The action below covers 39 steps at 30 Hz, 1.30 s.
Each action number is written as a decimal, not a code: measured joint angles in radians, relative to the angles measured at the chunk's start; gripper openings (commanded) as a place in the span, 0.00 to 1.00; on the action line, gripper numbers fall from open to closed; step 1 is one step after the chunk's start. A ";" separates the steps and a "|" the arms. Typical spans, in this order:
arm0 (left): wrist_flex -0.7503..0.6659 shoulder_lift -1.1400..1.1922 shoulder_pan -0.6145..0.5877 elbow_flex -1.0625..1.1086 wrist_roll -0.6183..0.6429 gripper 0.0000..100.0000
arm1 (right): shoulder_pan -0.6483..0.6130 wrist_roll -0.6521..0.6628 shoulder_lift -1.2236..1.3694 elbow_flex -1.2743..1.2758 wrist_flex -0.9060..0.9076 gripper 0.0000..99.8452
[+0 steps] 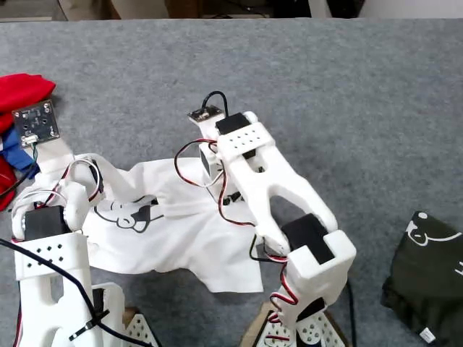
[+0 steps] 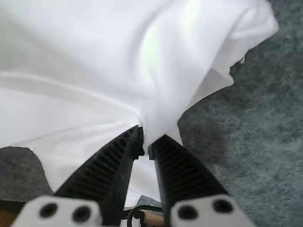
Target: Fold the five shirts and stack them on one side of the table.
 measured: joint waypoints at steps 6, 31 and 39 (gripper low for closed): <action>0.000 0.000 -0.002 -0.008 0.000 0.02 | 0.000 0.028 -0.101 -0.117 0.080 0.01; 0.405 -0.014 -0.035 -1.049 0.244 0.02 | 0.298 0.224 -0.618 -1.316 0.304 0.01; 0.465 -0.023 -0.035 -1.393 0.245 0.02 | 0.304 0.361 -0.692 -1.448 0.218 0.03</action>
